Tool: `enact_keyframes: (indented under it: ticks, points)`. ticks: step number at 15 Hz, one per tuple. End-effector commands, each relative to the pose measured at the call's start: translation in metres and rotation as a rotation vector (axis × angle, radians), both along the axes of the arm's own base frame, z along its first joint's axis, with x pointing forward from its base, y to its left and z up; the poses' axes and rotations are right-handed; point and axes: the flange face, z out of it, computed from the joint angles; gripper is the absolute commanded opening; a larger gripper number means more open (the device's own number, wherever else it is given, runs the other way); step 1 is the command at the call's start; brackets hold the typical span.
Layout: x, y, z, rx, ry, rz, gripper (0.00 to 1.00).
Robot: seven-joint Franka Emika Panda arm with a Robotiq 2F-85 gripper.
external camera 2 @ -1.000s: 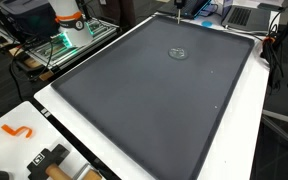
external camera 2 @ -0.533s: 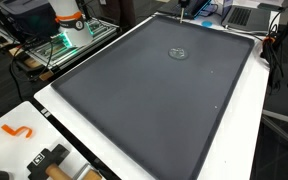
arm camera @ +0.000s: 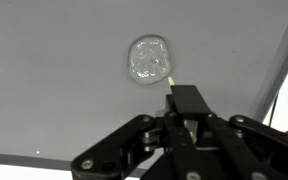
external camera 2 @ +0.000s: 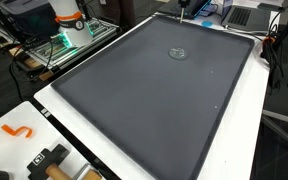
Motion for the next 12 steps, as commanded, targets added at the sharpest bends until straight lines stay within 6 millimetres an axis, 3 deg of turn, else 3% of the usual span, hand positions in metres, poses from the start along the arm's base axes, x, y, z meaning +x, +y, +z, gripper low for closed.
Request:
enact_keyframes:
  ticks: [1, 7, 12]
  points:
    - [0.012, -0.007, -0.036, 0.014, 0.045, 0.003, 0.03]
    - [0.028, -0.012, -0.097, -0.009, 0.052, -0.011, 0.03]
    - [0.034, -0.014, -0.125, -0.034, 0.067, -0.014, 0.03]
